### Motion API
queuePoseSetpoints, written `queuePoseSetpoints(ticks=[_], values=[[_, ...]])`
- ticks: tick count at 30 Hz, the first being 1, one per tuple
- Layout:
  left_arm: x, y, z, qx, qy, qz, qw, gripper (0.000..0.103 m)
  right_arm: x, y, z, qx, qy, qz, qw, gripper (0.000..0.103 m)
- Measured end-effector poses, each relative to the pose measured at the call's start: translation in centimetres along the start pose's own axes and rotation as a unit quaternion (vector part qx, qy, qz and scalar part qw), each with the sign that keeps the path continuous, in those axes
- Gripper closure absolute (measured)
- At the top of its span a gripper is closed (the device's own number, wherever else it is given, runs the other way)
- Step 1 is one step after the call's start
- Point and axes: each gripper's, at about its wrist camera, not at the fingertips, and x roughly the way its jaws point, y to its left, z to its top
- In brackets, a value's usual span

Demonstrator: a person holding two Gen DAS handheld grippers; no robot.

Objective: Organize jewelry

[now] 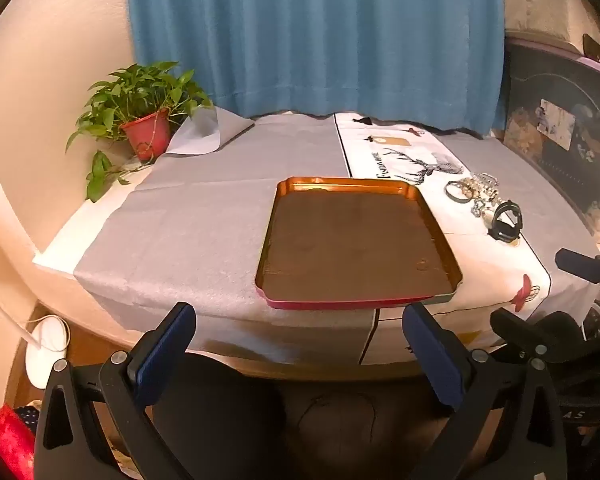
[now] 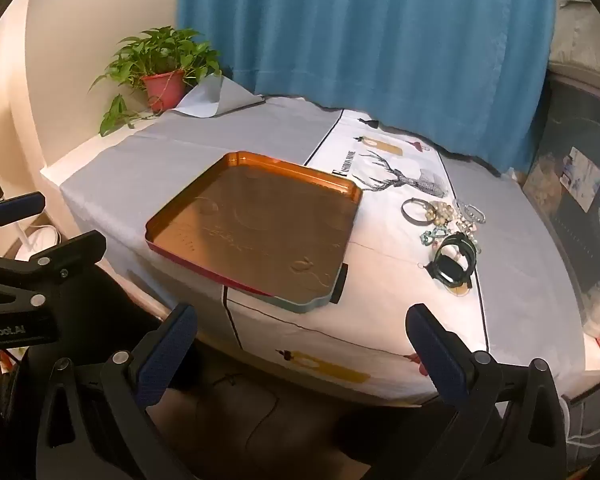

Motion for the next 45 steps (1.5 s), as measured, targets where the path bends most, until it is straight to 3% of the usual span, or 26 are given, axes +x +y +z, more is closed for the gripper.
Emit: queuePoseSetpoints(ticks=[8, 11, 45], values=[[1.1, -0.2, 0.4, 0.011, 0.018, 0.021, 0.9996, 0.0, 0.0, 0.1, 0.0, 0.005, 0.006, 0.002, 1.0, 0.0], [-0.1, -0.4, -0.2, 0.008, 0.0, 0.0, 1.0, 0.0, 0.2, 0.1, -0.3, 0.007, 0.005, 0.004, 1.0, 0.0], [-0.6, -0.9, -1.8, 0.017, 0.005, 0.0, 0.9998, 0.0, 0.0, -0.3, -0.3, 0.018, 0.013, 0.003, 1.0, 0.0]])
